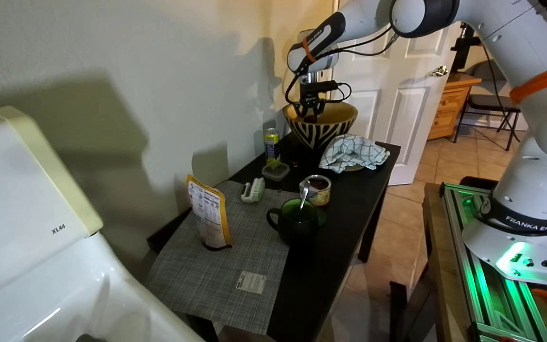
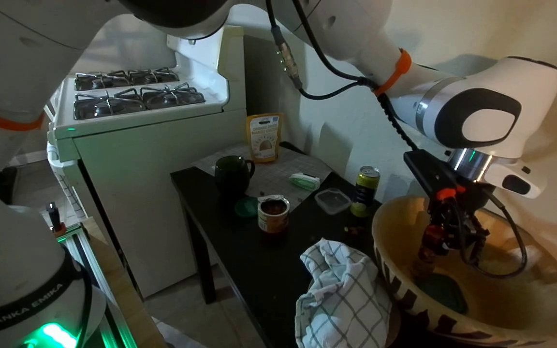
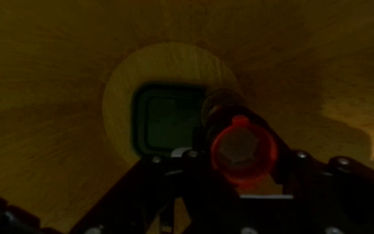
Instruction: Put the container with the red lid in the wooden bowl.
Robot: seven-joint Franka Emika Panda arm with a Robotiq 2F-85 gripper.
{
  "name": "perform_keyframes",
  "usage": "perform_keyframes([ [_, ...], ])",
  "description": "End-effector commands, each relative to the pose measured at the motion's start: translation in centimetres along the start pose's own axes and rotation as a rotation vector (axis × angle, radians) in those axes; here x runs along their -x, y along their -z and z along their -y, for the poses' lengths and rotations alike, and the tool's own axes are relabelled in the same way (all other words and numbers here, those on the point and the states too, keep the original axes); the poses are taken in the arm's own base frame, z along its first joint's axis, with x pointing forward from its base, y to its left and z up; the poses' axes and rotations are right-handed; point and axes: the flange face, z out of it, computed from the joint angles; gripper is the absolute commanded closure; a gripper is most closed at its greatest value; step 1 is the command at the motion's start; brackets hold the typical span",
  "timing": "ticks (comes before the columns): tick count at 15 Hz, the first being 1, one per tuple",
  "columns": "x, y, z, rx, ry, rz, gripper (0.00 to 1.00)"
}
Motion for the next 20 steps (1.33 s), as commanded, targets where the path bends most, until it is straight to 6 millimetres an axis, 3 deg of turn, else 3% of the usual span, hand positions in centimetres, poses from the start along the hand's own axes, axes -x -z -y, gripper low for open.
perform_keyframes([
  [1,-0.5,-0.9,-0.3,0.059,-0.041,0.003,0.79],
  [3,-0.5,-0.7,-0.6,0.054,-0.052,0.004,0.79],
  [4,-0.4,-0.6,-0.7,0.050,-0.052,0.006,0.29],
  [6,0.2,0.3,-0.6,0.020,-0.027,0.006,0.23],
  [9,2.7,3.8,-0.6,-0.010,0.075,-0.036,0.00],
  [12,5.4,7.9,-0.5,-0.014,0.246,-0.101,0.00],
  [15,8.5,10.6,-0.9,-0.009,0.413,-0.125,0.00],
  [18,12.6,11.7,-1.0,0.010,0.583,-0.106,0.00],
  [20,15.7,11.3,-0.5,0.039,0.696,-0.088,0.00],
])
